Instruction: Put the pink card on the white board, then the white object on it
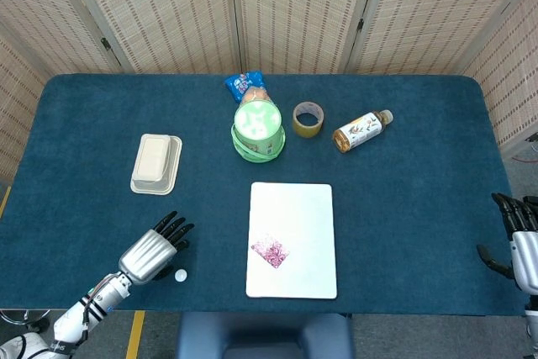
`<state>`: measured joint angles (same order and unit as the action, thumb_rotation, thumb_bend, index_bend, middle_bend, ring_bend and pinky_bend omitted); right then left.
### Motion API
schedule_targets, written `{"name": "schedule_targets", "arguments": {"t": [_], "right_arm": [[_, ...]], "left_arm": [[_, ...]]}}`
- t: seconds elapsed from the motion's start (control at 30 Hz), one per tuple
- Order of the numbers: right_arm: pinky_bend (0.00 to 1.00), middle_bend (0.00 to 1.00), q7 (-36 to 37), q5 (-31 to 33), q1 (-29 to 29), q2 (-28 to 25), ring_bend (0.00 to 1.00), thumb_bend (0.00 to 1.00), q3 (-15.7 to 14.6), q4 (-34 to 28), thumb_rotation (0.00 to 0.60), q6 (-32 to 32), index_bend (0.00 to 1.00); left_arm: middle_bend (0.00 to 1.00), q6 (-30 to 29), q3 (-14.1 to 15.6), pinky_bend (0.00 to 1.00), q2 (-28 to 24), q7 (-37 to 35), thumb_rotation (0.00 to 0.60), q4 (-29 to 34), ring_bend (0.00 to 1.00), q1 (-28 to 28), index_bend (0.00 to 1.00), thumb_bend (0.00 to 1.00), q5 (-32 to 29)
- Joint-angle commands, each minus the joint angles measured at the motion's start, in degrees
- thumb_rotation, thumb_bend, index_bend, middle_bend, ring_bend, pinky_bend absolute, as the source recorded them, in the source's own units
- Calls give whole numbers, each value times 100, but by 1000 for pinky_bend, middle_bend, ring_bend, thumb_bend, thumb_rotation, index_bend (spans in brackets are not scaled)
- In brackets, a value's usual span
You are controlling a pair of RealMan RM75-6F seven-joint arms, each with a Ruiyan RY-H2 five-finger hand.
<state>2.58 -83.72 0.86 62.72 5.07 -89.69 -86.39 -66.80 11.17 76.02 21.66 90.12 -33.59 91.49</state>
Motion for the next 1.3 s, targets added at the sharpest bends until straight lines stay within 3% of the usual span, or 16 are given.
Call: {"name": "schedule_targets", "arguments": {"t": [0.03, 0.53, 1.3], "right_arm": [[108, 130, -3, -3, 4, 0, 118, 292, -4, 0, 600, 5, 71], [108, 130, -25, 0, 25, -2, 118, 291, -24, -26, 600, 31, 71], [109, 130, -1, 26, -6, -5, 119, 291, -35, -9, 600, -10, 71]], "left_arm": [[145, -23, 30, 0, 7, -56, 600, -45, 113, 95, 373, 330, 33], [146, 211, 32, 0, 228, -59, 600, -112, 113, 282, 378, 331, 339], [146, 471, -120, 0, 453, -197, 600, -431, 119, 434, 450, 352, 323]]}}
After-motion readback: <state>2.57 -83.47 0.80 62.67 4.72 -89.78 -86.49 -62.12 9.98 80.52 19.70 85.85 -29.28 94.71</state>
